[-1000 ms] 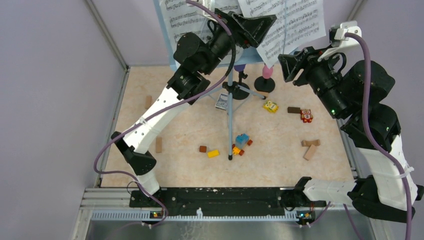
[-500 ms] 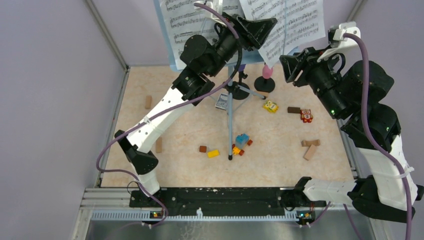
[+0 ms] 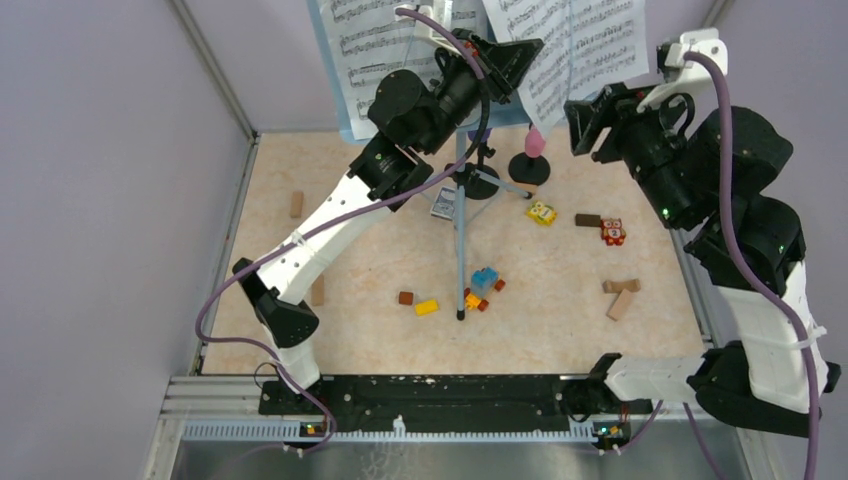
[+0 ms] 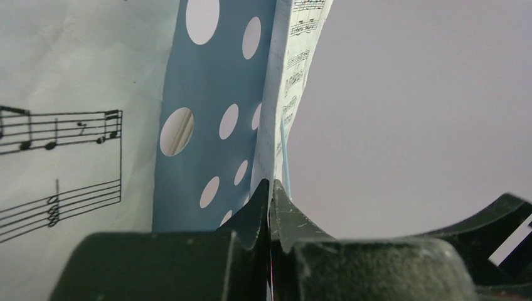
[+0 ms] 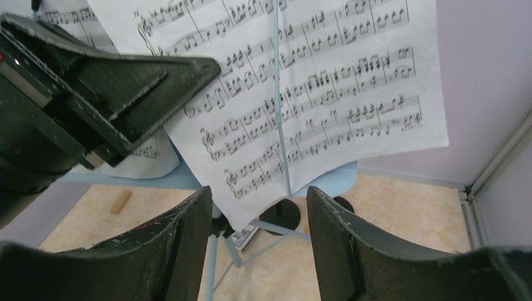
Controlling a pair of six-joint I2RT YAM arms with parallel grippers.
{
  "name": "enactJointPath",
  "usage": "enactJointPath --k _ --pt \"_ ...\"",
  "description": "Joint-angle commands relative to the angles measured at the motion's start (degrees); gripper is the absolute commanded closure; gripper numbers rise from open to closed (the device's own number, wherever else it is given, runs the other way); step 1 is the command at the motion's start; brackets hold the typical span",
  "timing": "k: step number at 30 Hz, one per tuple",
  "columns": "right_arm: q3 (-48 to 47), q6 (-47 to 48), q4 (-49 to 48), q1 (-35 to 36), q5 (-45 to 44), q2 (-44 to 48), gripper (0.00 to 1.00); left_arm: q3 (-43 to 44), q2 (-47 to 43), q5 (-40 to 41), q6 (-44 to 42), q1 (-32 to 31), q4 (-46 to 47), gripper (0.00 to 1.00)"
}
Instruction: Pack up the instrument practice props
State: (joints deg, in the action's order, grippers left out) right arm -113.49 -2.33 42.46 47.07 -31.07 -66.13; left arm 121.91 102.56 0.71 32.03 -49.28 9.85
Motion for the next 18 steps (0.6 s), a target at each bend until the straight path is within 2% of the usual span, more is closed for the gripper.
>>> enactJointPath --k 1,4,7,13,18 --pt "-13.0 3.7 5.4 -0.5 -1.3 -7.7 0.41 0.5 -0.9 1.3 -0.9 -0.4 0.9 1.0" --pt "-25.4 4.0 10.0 -1.7 0.6 -14.4 0.37 0.4 -0.9 1.6 -1.2 -0.5 0.4 1.0" --pt "-32.1 2.8 12.7 -4.9 2.4 -19.3 0.37 0.3 -0.8 1.5 -1.3 -0.5 -0.1 1.0" --pt "-25.7 -4.5 7.5 -18.1 16.8 -18.4 0.39 0.3 -0.8 0.8 -1.4 -0.6 -0.4 1.0" --pt "-20.4 -3.8 1.5 -19.1 22.6 -16.4 0.41 0.0 -0.9 0.2 -1.6 -0.8 -1.1 1.0"
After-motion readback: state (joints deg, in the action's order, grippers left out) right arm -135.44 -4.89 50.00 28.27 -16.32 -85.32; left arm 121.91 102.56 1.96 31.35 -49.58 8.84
